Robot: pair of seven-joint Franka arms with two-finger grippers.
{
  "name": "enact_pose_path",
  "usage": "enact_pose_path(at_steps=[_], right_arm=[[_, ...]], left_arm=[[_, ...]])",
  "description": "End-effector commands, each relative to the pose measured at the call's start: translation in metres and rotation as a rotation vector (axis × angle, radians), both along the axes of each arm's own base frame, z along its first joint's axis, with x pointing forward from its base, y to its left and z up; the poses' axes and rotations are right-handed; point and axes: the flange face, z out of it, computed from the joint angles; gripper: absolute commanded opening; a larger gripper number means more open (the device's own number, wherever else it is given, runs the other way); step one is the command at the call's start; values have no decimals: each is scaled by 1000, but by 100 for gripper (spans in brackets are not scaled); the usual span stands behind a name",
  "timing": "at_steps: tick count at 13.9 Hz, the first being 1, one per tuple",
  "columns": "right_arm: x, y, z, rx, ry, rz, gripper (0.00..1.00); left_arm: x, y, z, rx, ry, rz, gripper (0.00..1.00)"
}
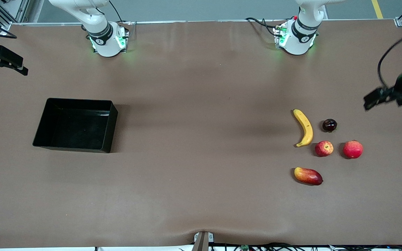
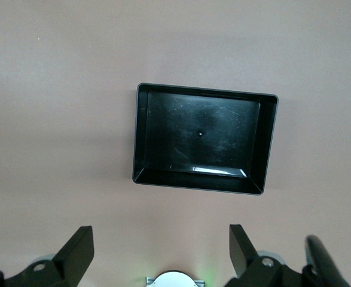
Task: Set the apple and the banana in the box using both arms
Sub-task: 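Reach the left gripper toward the small red-yellow apple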
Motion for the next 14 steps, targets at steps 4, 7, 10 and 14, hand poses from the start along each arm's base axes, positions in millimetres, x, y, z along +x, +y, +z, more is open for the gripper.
enact_pose_path(at_steps=[4,7,10,14], right_arm=[[6,-7,2,-16,-4,-2,100],[22,-19,-22,-20,40,-22,100],[31,-59,-40,-11,64,-16,100],[53,-94,-84,-64,101,31,100]], left_arm=[[22,23,-130,-7,-67,12,100],[20,22,-206,-27,0,21,100],[6,21,-263,-40,42,68,100],[9,21,-305,-55,70,67,100]])
